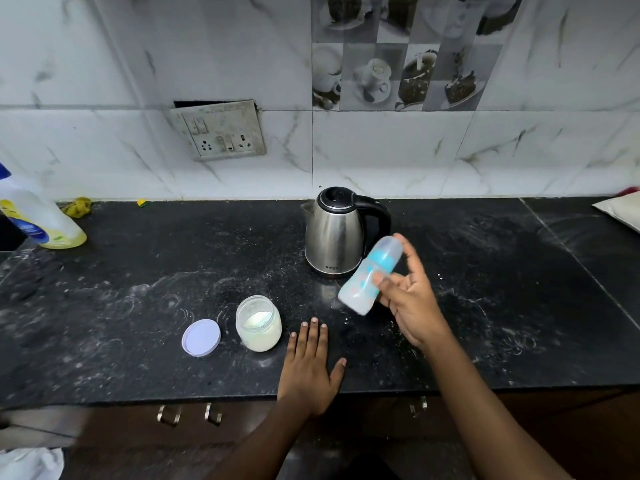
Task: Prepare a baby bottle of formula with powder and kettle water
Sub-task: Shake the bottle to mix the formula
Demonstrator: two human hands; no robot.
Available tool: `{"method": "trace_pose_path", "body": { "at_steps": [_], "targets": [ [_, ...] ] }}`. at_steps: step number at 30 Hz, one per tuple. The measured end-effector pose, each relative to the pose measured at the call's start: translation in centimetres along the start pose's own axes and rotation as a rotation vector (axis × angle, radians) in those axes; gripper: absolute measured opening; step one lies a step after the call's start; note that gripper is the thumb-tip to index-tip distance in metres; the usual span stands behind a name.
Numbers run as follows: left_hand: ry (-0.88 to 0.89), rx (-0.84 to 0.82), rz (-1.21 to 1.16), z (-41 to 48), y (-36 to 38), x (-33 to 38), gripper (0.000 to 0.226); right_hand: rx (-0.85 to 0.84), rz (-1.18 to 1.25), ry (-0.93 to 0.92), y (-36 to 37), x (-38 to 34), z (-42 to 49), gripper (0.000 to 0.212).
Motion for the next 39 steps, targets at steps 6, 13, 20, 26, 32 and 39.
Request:
{"method": "trace_pose_path", "body": {
  "at_steps": [6, 13, 20, 26, 32, 39],
  "targets": [
    [-0.005, 0.006, -0.015, 0.0, 0.1, 0.0, 0.089, 0.0, 0.034, -0.021, -0.2, -0.3, 0.2, 0.087],
    [0.0, -0.005, -0.013, 0.0, 0.1, -0.1, 0.089, -0.007, 0.009, -0.04, -0.4, -1.0, 0.3, 0.088],
    [0.002, 0.004, -0.017, -0.1, 0.1, -0.1, 0.089, -0.013, -0.045, -0.046, -0.6, -1.4, 0.1, 0.086],
    [0.006, 0.02, -0.026, 0.0, 0.2, -0.2, 0.089, -0.002, -0.082, -0.06, -1.7, -1.6, 0.5, 0.088],
    [0.009, 0.021, -0.013, 0.0, 0.4, -0.2, 0.089, -0.021, -0.069, -0.062, -2.2, -2.6, 1.1, 0.091],
    [0.012, 0.017, -0.012, 0.0, 0.4, -0.2, 0.088, -0.031, -0.075, -0.074, -1.8, -1.5, 0.7, 0.085]
  ]
}}
Point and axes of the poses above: each hand's wrist, its own z-axis towards the middle knuckle, its own y-axis out of the palm, x = y × z, the point moved 1 cm from there along z, towards the middle knuckle, and after that the axes turned 3 degrees about -y, right-handed, at the moved point
